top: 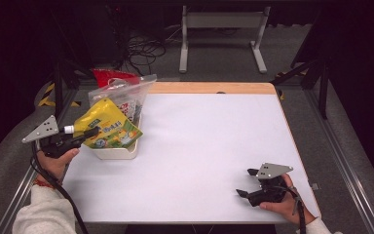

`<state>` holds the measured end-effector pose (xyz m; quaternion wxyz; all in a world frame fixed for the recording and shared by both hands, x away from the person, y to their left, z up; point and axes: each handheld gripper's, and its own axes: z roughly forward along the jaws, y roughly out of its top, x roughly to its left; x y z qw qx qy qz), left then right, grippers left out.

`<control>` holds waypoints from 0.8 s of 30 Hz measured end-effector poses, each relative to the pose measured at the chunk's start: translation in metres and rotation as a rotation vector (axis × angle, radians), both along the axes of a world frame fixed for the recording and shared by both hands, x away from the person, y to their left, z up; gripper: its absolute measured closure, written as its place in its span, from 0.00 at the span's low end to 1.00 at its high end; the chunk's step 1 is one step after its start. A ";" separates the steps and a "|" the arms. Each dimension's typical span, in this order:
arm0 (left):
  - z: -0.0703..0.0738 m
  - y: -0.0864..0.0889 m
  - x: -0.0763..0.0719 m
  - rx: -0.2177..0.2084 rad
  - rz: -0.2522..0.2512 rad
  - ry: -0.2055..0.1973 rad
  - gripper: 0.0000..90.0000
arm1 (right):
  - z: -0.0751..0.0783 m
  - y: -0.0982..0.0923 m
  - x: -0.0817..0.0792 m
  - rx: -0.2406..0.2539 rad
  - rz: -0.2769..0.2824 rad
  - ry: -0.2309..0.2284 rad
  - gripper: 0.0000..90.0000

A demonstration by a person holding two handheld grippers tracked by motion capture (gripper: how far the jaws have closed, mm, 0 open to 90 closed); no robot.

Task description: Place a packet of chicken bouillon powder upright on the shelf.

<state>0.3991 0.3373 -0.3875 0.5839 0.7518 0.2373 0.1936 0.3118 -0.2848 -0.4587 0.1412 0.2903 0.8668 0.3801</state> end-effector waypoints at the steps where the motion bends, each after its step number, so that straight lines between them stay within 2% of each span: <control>1: 0.002 0.000 -0.002 -0.002 -0.006 -0.012 0.93 | 0.000 0.000 0.000 0.001 0.003 0.002 0.17; 3: 0.007 -0.001 -0.004 0.008 -0.002 -0.024 0.94 | 0.000 0.001 0.001 0.000 0.003 0.005 0.17; 7: 0.018 0.001 -0.006 -0.018 0.013 -0.046 0.94 | 0.000 0.000 0.002 0.011 0.000 0.013 0.17; 10: 0.027 0.001 -0.005 0.036 -0.003 -0.054 0.95 | 0.000 0.000 0.002 0.011 -0.001 0.017 0.17; 11: 0.030 0.001 -0.005 0.053 -0.033 -0.044 0.97 | -0.001 0.000 0.002 0.010 0.001 0.018 0.17; 12: 0.034 0.000 -0.005 0.083 -0.048 -0.041 0.99 | -0.001 0.000 0.002 0.010 0.001 0.017 0.17; 15: 0.042 -0.004 -0.003 0.128 -0.078 -0.026 0.99 | -0.001 -0.001 0.002 0.013 -0.001 0.021 0.17; 17: 0.043 -0.005 -0.002 0.133 -0.085 -0.021 0.99 | -0.001 -0.001 0.003 0.016 -0.002 0.024 0.17; 18: 0.044 -0.005 0.002 0.129 -0.107 0.001 0.99 | -0.001 -0.001 0.003 0.015 -0.001 0.028 0.17; 19: 0.044 -0.004 0.005 0.126 -0.116 0.007 0.99 | -0.001 -0.001 0.003 0.016 -0.001 0.030 0.17; 24: 0.044 -0.004 0.009 0.138 -0.111 0.033 1.00 | -0.001 0.000 0.003 0.012 -0.001 0.030 0.17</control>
